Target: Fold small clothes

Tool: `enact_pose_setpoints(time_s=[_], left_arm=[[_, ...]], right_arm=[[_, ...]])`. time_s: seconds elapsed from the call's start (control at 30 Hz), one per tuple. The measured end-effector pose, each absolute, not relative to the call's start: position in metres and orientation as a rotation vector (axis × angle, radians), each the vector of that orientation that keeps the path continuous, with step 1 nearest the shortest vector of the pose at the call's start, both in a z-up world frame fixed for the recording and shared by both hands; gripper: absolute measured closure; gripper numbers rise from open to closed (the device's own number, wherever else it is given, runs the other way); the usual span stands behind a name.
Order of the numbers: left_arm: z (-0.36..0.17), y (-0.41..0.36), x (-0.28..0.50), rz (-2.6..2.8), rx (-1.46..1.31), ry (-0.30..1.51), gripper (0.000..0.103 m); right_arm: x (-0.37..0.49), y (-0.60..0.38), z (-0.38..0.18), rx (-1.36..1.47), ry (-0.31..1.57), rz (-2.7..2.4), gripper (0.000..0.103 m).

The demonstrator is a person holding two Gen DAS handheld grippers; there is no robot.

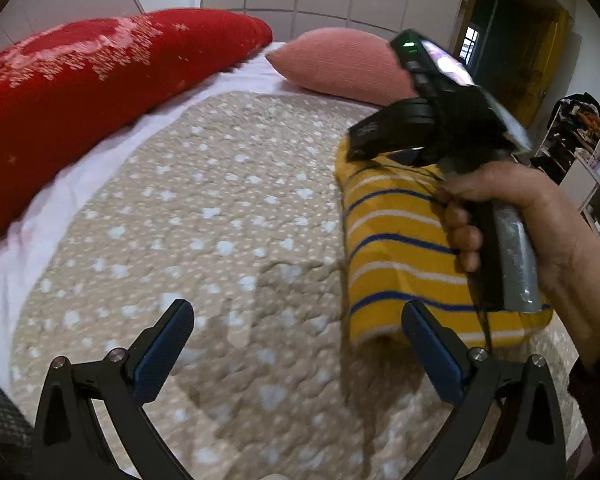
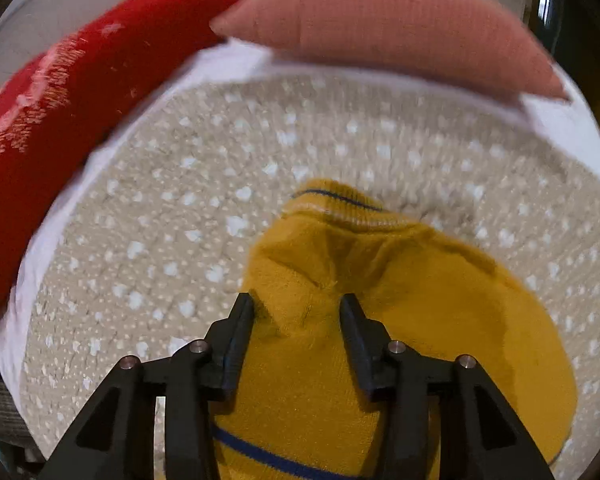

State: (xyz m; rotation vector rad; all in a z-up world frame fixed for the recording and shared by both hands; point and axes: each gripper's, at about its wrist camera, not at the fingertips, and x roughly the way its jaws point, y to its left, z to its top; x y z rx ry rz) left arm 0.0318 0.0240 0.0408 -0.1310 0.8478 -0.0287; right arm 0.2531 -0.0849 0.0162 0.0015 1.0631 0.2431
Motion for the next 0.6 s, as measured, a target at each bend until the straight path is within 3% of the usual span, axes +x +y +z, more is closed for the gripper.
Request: enact_pose_setpoints(time_s=[0.2, 0.4, 0.6], left_arm=[[0.050, 0.048, 0.011, 0.022, -0.154, 0.830, 0.000], [0.056, 0.050, -0.005, 0.035, -0.166, 0.834, 0.000], [0.087, 0.053, -0.037, 0.111, -0.127, 0.675, 0.000]], right_arm=[[0.182, -0.095, 0.069, 0.055, 0.928, 0.327, 0.054], [0.178, -0.080, 0.022, 0.000, 1.031, 0.306, 0.053], [0.148, -0.104, 0.051, 0.122, 0.967, 0.295, 0.052]])
